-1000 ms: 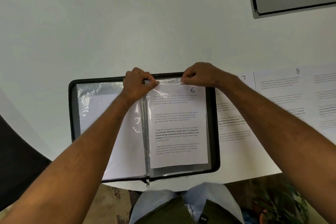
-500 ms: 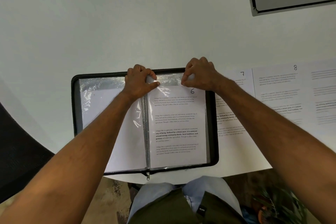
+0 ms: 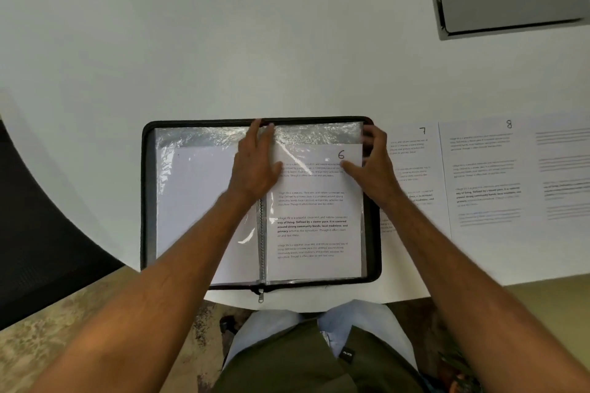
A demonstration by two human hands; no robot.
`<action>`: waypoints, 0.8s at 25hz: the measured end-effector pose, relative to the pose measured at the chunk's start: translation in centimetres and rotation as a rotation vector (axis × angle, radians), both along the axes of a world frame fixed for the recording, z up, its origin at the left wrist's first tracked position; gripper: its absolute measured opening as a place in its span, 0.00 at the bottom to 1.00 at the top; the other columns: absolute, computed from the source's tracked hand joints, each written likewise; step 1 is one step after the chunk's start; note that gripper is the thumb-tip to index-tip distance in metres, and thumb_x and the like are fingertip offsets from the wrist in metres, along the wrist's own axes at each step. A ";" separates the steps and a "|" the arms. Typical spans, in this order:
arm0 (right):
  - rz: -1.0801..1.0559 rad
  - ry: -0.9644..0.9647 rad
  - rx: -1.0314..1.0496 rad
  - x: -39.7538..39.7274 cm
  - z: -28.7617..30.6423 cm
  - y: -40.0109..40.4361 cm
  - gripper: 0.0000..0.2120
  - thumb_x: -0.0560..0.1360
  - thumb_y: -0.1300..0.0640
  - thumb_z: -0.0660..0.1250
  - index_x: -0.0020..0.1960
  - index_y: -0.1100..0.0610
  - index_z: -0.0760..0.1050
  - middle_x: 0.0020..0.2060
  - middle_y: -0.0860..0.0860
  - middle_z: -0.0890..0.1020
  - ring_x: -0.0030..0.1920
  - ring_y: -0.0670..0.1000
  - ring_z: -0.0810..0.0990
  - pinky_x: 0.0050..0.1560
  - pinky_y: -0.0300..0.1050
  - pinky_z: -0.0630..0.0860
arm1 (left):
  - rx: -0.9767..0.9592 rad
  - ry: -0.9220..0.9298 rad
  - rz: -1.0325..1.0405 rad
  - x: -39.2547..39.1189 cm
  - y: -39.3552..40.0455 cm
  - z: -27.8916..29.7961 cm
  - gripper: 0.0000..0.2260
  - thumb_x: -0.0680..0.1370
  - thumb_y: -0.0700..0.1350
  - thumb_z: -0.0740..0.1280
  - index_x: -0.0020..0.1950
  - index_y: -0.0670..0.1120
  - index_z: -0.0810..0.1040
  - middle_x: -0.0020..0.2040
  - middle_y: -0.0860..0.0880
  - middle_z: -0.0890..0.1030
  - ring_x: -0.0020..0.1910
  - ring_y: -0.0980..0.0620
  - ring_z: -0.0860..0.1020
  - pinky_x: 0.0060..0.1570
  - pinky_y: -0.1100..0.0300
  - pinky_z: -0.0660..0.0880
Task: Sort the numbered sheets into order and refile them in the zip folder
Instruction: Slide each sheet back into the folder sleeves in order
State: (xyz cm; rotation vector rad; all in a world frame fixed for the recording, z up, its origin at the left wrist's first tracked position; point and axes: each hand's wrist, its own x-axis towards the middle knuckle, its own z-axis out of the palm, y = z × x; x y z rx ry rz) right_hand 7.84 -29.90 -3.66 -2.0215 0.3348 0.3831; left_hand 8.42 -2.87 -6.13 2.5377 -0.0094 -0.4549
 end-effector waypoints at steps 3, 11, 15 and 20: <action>-0.078 0.105 0.029 -3.1 0.5 0.0 0.38 0.76 0.60 0.75 0.76 0.49 0.56 0.64 0.50 0.76 0.53 0.50 0.82 0.49 0.37 0.79 | 0.011 0.041 -0.001 -3.8 -0.7 0.7 0.35 0.78 0.48 0.72 0.81 0.45 0.61 0.82 0.39 0.55 0.79 0.37 0.59 0.75 0.42 0.63; -0.030 0.389 0.154 -10.3 2.4 0.9 0.11 0.81 0.52 0.70 0.62 0.50 0.79 0.58 0.51 0.85 0.52 0.46 0.86 0.52 0.41 0.82 | -0.145 0.159 0.027 -11.1 -0.6 1.5 0.30 0.80 0.47 0.69 0.80 0.45 0.63 0.80 0.42 0.63 0.77 0.42 0.63 0.77 0.44 0.63; -0.064 0.371 0.303 -10.5 5.0 3.8 0.05 0.81 0.52 0.69 0.57 0.48 0.80 0.49 0.44 0.87 0.49 0.44 0.87 0.46 0.34 0.80 | -0.311 0.261 0.223 -10.4 0.4 3.7 0.23 0.82 0.47 0.68 0.76 0.45 0.71 0.69 0.45 0.76 0.64 0.50 0.75 0.68 0.55 0.71; -0.070 0.390 0.481 -9.7 6.8 8.5 0.09 0.81 0.53 0.69 0.58 0.55 0.81 0.50 0.53 0.88 0.51 0.53 0.87 0.51 0.46 0.83 | -0.540 0.525 0.404 -9.8 2.4 6.2 0.17 0.83 0.58 0.64 0.67 0.50 0.78 0.62 0.48 0.82 0.62 0.45 0.80 0.63 0.45 0.78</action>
